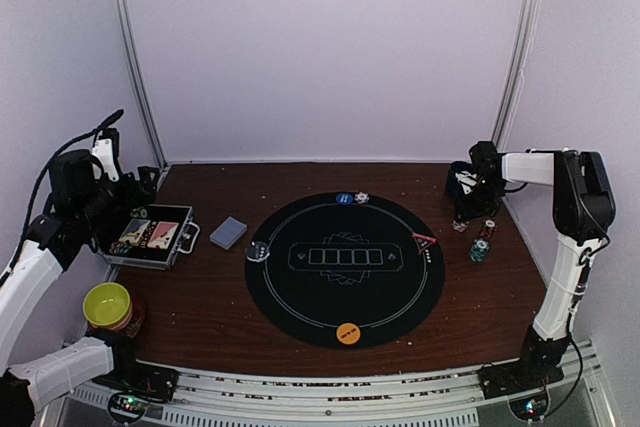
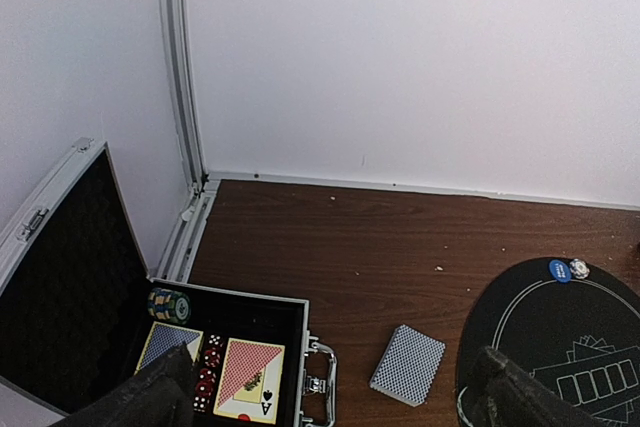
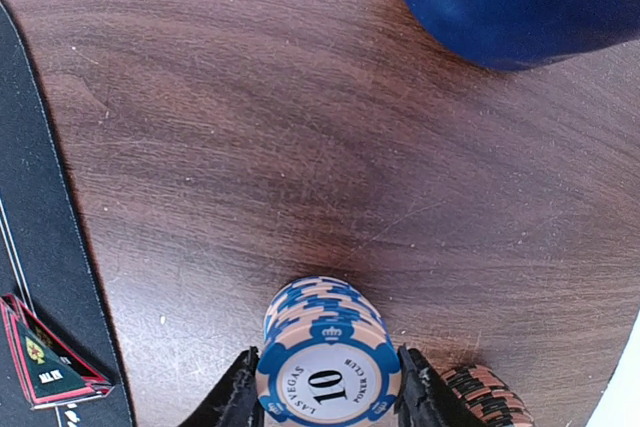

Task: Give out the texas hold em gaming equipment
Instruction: Pick up the pile of poker chips from the pile of poker chips.

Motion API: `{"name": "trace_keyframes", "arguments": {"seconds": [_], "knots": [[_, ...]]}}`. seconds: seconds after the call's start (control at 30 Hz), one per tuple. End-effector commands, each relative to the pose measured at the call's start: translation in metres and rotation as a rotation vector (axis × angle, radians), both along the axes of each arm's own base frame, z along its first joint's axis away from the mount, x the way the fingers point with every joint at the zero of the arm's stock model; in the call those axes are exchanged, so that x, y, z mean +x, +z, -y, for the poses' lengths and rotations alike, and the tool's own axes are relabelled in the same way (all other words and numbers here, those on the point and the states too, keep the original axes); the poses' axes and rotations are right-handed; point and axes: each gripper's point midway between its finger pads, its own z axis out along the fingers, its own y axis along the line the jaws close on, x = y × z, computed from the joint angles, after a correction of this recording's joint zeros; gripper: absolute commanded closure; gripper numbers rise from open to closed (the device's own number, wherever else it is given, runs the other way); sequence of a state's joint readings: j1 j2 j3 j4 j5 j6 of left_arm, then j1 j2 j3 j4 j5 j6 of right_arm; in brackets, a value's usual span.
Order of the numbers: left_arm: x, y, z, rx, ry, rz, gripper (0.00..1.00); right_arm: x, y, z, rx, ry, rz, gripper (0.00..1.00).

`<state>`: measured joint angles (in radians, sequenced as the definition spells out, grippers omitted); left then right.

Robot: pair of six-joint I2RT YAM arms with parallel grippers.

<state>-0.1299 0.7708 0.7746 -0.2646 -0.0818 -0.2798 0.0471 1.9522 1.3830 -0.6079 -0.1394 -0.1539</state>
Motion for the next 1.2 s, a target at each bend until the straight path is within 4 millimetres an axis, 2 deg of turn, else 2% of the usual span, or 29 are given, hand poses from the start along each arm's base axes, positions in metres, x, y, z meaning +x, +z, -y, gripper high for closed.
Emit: {"name": "trace_keyframes", "arguments": {"seconds": [0.0, 0.2, 0.37, 0.6, 0.7, 0.87, 1.03, 1.17], "knots": [[-0.001, 0.015, -0.003, -0.01, 0.005, 0.043, 0.02, 0.006, 0.008, 0.0, 0.006, 0.003, 0.029, 0.58], [-0.001, 0.015, -0.003, -0.01, 0.008, 0.045, 0.02, 0.006, 0.014, -0.002, -0.001, 0.011, 0.046, 0.63], [-0.001, 0.015, -0.004, -0.009, 0.009, 0.044, 0.02, 0.008, 0.031, -0.007, -0.021, 0.025, 0.096, 0.63], [-0.001, 0.015, -0.004, -0.01, 0.01, 0.044, 0.02, 0.007, 0.055, -0.02, -0.038, 0.065, 0.157, 0.64], [-0.001, 0.015, -0.004, -0.009, 0.01, 0.044, 0.02, 0.004, 0.065, -0.033, -0.027, 0.105, 0.18, 0.64], [-0.001, 0.015, -0.005, -0.008, 0.015, 0.044, 0.02, -0.009, 0.09, -0.079, 0.013, 0.233, 0.23, 0.64], [-0.001, 0.014, -0.006, -0.006, 0.02, 0.042, 0.02, -0.035, 0.111, -0.153, 0.07, 0.42, 0.267, 0.65], [-0.001, 0.014, -0.007, -0.004, 0.027, 0.043, 0.02, -0.06, 0.114, -0.21, 0.097, 0.566, 0.265, 0.66]]}}
